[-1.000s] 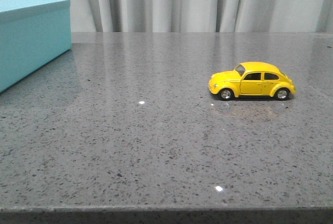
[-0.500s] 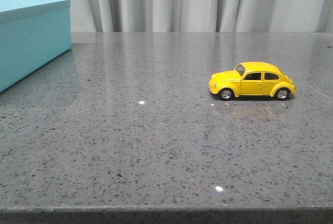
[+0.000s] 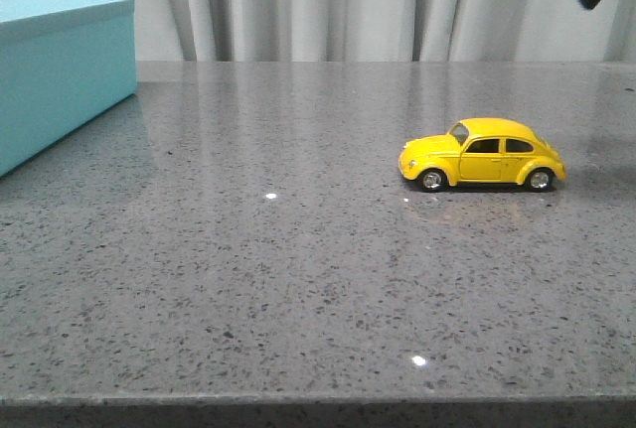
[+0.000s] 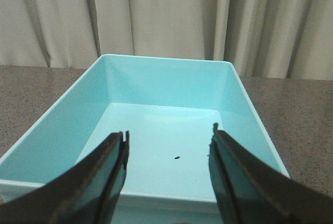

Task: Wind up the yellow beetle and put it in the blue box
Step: 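Lower the open right gripper over the yellow beetle car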

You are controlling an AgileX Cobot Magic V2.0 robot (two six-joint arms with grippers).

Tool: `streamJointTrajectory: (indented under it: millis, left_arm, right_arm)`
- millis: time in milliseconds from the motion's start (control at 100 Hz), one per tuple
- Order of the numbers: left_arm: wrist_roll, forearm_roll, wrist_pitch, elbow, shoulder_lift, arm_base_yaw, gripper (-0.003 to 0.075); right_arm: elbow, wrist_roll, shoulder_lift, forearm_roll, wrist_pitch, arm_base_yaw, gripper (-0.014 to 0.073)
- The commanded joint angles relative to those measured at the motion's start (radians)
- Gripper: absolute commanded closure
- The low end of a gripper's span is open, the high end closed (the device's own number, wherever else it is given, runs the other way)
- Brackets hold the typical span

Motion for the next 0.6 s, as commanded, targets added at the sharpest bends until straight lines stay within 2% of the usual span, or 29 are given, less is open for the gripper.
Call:
streamJointTrajectory:
  millis: [0,310,590]
  left_arm:
    - [-0.011,-0.008,-0.082,-0.036,0.014,0.002,0.0365]
    - [-0.011,-0.008,-0.082,-0.036,0.014,0.002,0.0365]
    - [-0.011,-0.008,-0.080,-0.036,0.014,0.002,0.0365]
  right_arm:
    - [-0.048,0.047,0.010,-0.030,-0.015,0.032,0.0111]
    - [-0.049,0.141,0.102,-0.033,-0.040,0.127,0.0118]
    - [-0.050,0.189,0.156,-0.027,-0.085,0.134,0.0118]
